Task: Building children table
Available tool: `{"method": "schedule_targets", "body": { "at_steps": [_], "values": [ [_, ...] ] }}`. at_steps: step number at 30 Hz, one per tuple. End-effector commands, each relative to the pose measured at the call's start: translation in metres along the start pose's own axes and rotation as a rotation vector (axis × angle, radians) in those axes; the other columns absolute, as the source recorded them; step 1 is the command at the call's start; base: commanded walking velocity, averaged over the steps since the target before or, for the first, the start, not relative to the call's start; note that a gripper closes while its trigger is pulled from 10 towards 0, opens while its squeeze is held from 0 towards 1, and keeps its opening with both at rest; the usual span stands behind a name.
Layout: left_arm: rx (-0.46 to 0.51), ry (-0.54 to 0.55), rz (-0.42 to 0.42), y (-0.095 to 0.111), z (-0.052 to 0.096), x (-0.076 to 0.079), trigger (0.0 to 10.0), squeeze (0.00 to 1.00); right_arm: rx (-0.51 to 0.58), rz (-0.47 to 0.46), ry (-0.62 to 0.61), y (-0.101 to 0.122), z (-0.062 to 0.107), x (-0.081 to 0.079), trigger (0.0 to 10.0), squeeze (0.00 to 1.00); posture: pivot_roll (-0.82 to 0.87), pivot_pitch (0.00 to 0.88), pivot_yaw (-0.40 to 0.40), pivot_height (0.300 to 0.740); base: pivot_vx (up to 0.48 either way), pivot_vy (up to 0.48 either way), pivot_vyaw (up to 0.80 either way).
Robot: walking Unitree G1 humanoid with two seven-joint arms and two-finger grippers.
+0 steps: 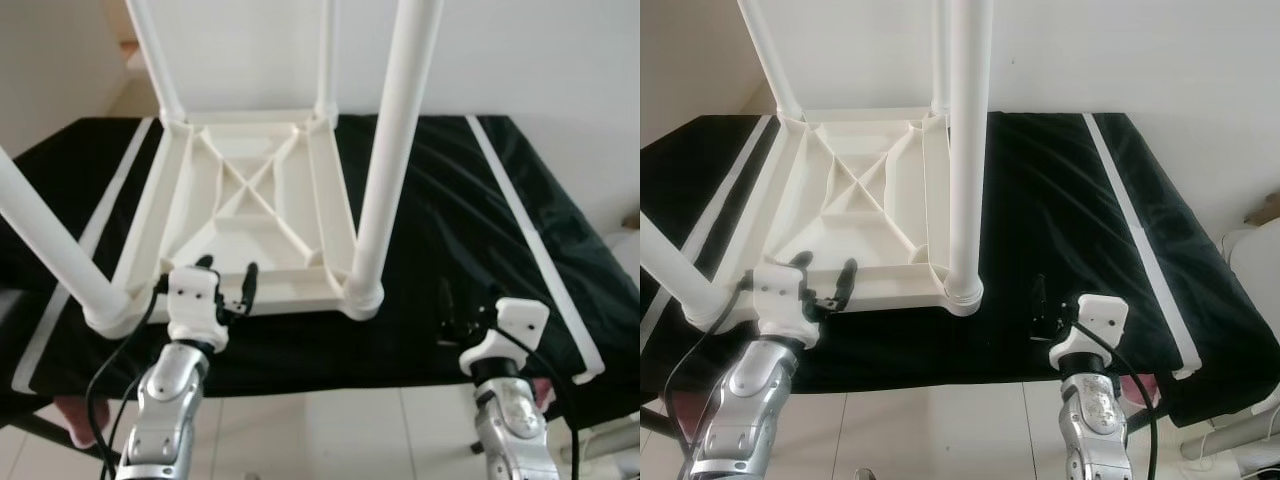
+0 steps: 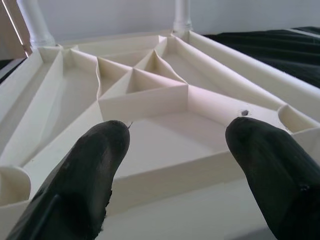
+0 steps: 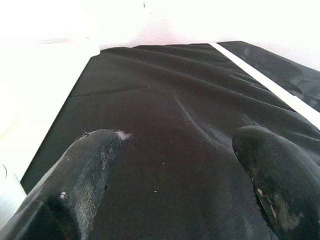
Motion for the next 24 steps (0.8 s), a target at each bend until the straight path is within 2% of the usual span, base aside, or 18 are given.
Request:
{"method": "schedule_targets", "body": {
  "at_steps": [1,4,9,12,24],
  "values": [
    [-0.019,-0.053,0.007,-0.0022,0.0024,0.0041,10.0,0.00,-0.004,0.001,-0.012,-0.0015,0.0022,0.0018,10.0,0.00,-0.04,0.100,0.012,0.740,0.000,0.000,0.00],
    [-0.021,-0.055,0.008,-0.0019,0.0032,0.0039,10.0,0.00,-0.004,-0.001,-0.015,-0.0015,0.0028,0.0018,10.0,0.00,-0.03,0.100,0.012,0.740,0.000,0.000,0.00],
    [-0.021,-0.057,0.006,-0.0016,0.0036,0.0040,10.0,0.00,-0.005,-0.002,-0.013,-0.0019,0.0033,0.0015,10.0,0.00,-0.03,0.100,0.012,0.740,0.000,0.355,0.00],
    [-0.017,-0.066,0.009,0.0001,0.0040,0.0051,10.0,0.00,-0.006,-0.004,-0.012,-0.0027,0.0038,0.0005,10.0,0.00,-0.03,0.099,0.013,0.740,0.000,0.000,0.00],
    [-0.020,-0.070,0.005,0.0011,0.0045,0.0049,10.0,0.00,-0.020,-0.012,-0.015,-0.0076,0.0065,-0.0004,10.0,0.00,-0.02,0.092,0.012,0.740,0.000,0.480,0.00]
  ]
}}
Point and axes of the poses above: a point about 5 cm out from each wrist's last joint towards the gripper, its own z axis pointing back from the gripper into the wrist, its own y axis along the axis of the wrist's last joint, x = y × z, the point moved 3 cm from there along -z, pointing out of the wrist towards the gripper, and after that the axes turned 6 degrees about z, right-handed, at the moved point
